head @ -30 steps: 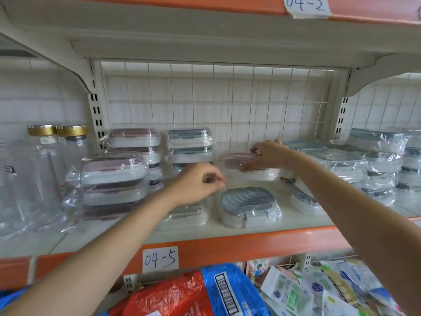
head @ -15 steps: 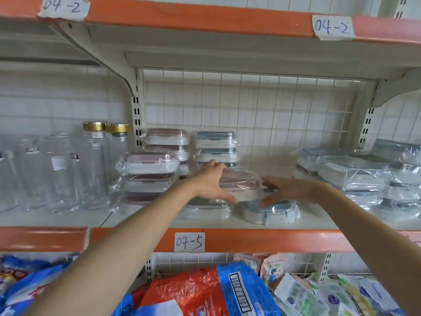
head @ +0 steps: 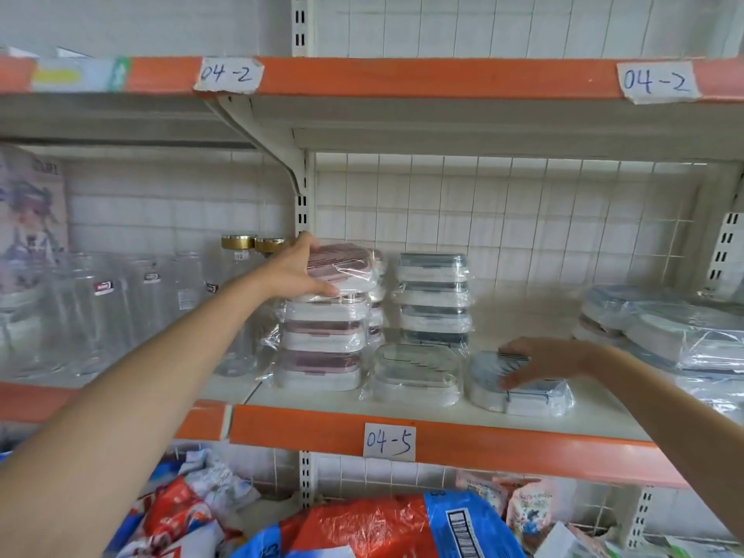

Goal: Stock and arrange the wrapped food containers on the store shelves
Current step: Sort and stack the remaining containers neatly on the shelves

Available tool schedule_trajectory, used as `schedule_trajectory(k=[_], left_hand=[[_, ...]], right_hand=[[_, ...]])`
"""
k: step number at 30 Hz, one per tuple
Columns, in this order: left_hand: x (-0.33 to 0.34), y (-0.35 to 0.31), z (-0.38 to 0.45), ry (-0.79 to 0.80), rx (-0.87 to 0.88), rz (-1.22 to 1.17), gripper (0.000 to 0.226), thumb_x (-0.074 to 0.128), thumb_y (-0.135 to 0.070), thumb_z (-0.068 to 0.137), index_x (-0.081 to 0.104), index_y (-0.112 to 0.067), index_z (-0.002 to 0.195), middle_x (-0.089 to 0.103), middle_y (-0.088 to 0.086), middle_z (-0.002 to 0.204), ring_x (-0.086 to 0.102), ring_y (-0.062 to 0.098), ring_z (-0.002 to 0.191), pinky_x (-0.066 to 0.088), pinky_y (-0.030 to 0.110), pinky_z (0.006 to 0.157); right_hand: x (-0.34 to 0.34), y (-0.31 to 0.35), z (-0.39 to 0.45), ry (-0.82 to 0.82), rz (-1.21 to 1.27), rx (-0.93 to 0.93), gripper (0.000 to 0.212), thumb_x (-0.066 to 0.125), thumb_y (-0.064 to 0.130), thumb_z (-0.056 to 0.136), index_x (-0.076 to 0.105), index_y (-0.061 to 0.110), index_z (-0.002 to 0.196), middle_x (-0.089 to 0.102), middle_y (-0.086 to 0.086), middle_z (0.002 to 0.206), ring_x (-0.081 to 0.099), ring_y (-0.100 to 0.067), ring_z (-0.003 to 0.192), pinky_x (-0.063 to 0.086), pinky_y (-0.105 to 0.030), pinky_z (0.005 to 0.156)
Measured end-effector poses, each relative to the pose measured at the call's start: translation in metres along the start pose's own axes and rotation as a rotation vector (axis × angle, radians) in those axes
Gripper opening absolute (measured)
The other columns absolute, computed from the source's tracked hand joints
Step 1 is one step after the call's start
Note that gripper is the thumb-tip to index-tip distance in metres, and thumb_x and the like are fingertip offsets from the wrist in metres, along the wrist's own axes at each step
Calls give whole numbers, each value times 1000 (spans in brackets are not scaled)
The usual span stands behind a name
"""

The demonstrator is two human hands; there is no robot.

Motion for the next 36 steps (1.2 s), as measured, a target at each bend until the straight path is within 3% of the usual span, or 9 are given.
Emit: schedule_trajectory(k=[4, 8, 14, 17, 21, 24, 27, 31, 36], left_hand=[[-1, 8, 11, 40, 11, 28, 77, 76, -38, 76, 34, -17, 138, 35, 5, 144, 35, 21, 130, 32, 37, 107], [0, 8, 20, 69, 16, 170, 66, 66, -33, 86, 36, -24, 144, 27, 6, 144, 15, 24, 137, 14, 41, 114], [9, -1, 16, 88, 9, 317, 70, 54, -17, 89, 20, -30, 149, 26, 9, 148, 18, 31, 139, 25, 47, 111], [17, -18, 5, -45, 127, 377, 70, 58, -14, 85, 26, -19, 147, 28, 10, 145, 23, 29, 136, 25, 44, 112], [53, -68, -24, -298, 454, 219, 39, 59, -13, 85, 54, -10, 124, 44, 5, 127, 40, 22, 121, 33, 34, 103], [108, -98, -40, -113, 551, 94, 29, 53, -22, 91, 58, -14, 119, 52, -3, 119, 48, 15, 113, 38, 25, 93], [166, -114, -48, 90, 543, 83, 37, 49, -30, 94, 52, -10, 126, 50, 1, 129, 44, 20, 123, 36, 37, 104], [193, -114, -53, -42, 531, 156, 48, 43, -41, 94, 42, -16, 135, 44, 1, 141, 33, 20, 133, 21, 36, 108], [194, -112, -54, -59, 562, 114, 55, 36, -49, 95, 36, -15, 139, 39, 1, 146, 28, 19, 137, 18, 35, 110]], right_hand=[[0, 1, 5, -10, 3, -9, 71, 62, 53, 80, 48, 3, 128, 53, -9, 129, 50, -26, 117, 35, -37, 105], [1, 0, 6, -20, 23, 1, 68, 64, 50, 82, 47, 6, 130, 52, -6, 130, 50, -24, 115, 35, -34, 104], [2, 1, 4, -41, 76, -18, 69, 66, 51, 79, 44, 13, 132, 50, 3, 122, 45, -13, 104, 35, -30, 100], [5, 2, 2, -65, 118, -12, 67, 68, 46, 80, 44, 13, 132, 50, 0, 125, 46, -14, 106, 36, -29, 101], [13, 1, 0, -134, 223, -10, 63, 68, 40, 82, 42, 12, 131, 51, -3, 124, 49, -16, 102, 38, -23, 88], [20, -2, -3, -197, 291, -6, 57, 67, 35, 85, 44, 9, 131, 50, -11, 130, 51, -24, 109, 38, -21, 80], [28, -4, -5, -291, 344, 3, 57, 68, 28, 85, 48, 6, 133, 42, -10, 140, 43, -24, 125, 32, -20, 95], [37, -1, -7, -462, 350, 65, 56, 71, 31, 82, 52, 18, 133, 40, 1, 132, 40, -8, 119, 24, -10, 95], [43, 11, -16, -637, 361, 88, 47, 74, 25, 79, 60, 14, 123, 48, 5, 113, 48, -13, 114, 33, -28, 103]])
Point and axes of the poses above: each hand's wrist, its own z-axis towards the middle knuckle, its own x-axis out of the palm, y = z × x, the point moved 3 cm from there along z, towards the middle knuckle
